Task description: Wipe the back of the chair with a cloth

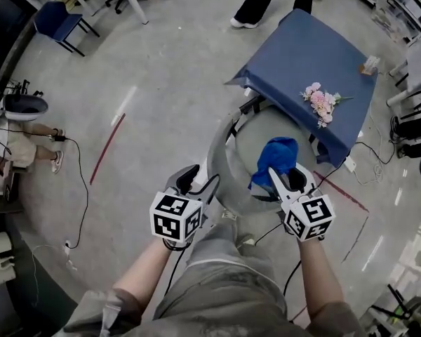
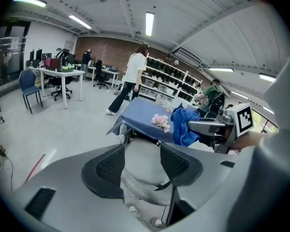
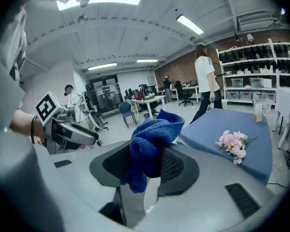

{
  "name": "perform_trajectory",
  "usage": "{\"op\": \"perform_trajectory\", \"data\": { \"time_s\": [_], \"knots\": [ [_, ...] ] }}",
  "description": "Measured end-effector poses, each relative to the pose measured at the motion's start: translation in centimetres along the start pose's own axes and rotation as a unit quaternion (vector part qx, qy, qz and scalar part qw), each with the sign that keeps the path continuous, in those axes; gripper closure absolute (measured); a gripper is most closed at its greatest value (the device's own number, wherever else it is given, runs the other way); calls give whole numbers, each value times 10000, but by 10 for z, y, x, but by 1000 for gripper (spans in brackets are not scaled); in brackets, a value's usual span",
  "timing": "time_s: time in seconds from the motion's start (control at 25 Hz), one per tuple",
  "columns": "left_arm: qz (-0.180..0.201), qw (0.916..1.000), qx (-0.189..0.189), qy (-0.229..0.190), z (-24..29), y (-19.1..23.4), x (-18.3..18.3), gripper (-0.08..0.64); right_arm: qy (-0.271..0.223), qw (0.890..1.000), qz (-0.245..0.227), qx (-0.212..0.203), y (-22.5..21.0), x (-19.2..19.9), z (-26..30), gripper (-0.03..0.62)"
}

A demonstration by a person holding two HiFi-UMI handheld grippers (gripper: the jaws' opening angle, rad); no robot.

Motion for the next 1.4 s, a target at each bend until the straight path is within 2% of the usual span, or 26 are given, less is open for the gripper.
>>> {"op": "perform_trajectory", "data": {
  "time_s": [0.28,0.48,0.76,0.92,1.12,1.4],
  "knots": [
    [-284,9988,-180,361,25,17,26,316,497,9985,17,-207,-19,39,54,426],
    [-874,9946,-492,268,40,27,40,314,723,9965,68,-415,-35,60,80,426],
    [-1214,9872,-954,401,53,31,61,301,1078,9899,284,-876,-57,93,122,426],
    [-1364,9828,-1166,432,57,35,72,301,1315,9847,265,-1108,-69,112,148,425],
    [-1447,9798,-1240,601,61,32,82,301,1561,9787,328,-1292,-81,136,176,426],
    [-1518,9762,-1374,711,70,27,97,302,1559,9730,549,-1612,-92,168,215,425]
  ]
}}
Point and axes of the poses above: the fingertips, and each gripper's own axes: z forward along the fingers, y to its left, x out of its underside, the point moved 4 cm from there along -z, backward along the fingers, and after that the axes turned 6 degrees about -y, right-handed, at the moved point
